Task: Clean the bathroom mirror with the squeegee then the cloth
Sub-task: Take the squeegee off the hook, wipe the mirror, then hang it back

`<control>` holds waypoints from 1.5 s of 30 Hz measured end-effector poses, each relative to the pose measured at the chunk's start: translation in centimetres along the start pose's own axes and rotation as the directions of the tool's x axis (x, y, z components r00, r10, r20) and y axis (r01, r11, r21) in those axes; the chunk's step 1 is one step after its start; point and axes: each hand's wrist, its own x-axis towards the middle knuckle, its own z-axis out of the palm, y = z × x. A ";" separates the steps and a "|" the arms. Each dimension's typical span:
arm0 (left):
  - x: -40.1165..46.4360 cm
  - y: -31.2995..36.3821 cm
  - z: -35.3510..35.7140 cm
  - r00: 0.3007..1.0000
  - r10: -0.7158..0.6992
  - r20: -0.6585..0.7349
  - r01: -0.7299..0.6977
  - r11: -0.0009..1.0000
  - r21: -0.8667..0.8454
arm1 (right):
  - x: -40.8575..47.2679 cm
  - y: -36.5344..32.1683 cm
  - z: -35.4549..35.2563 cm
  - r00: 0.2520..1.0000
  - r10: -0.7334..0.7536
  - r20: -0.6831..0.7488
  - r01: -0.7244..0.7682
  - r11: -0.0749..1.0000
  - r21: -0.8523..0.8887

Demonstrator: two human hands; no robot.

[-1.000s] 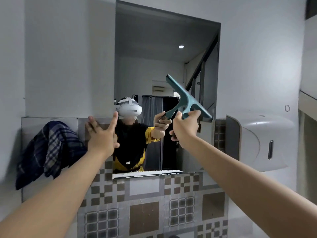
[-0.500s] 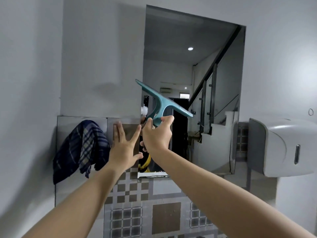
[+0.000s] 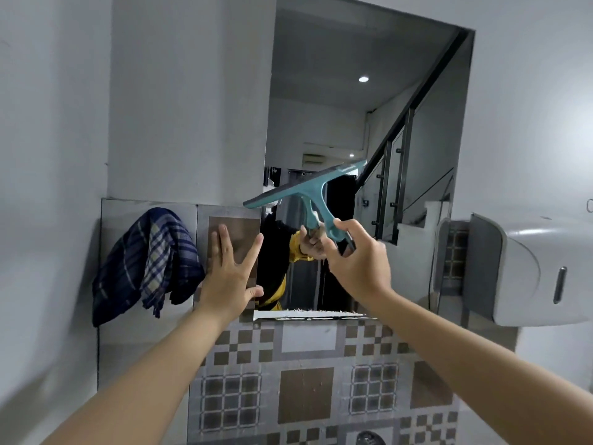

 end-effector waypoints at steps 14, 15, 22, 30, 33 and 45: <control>0.7 1.8 -0.4 0.978 -0.182 0.104 0.167 0.977 0.133 | 3.5 7.0 -5.9 0.981 -0.186 0.055 0.193 0.965 -0.178; 0.7 2.1 -0.5 0.973 -0.199 0.115 0.182 0.972 0.146 | 3.5 7.6 -6.3 0.980 -0.191 0.060 0.199 0.963 -0.182; 1.7 2.3 0.3 0.961 -0.273 0.050 0.260 0.949 0.178 | 3.6 12.2 -9.9 0.969 -0.219 0.110 0.239 0.947 -0.214; 1.0 3.2 -0.4 0.957 -0.278 0.084 0.249 0.935 0.251 | 2.3 17.6 -14.0 0.989 -0.127 0.077 0.141 0.963 -0.231; 1.3 3.8 -0.6 0.935 -0.333 0.120 0.288 0.913 0.288 | 1.7 18.9 -14.5 0.988 -0.124 0.087 0.140 0.967 -0.214; 1.0 4.4 -1.1 0.939 -0.318 0.131 0.279 0.927 0.249 | -1.7 19.4 -13.6 1.000 -0.010 0.025 0.014 0.985 -0.174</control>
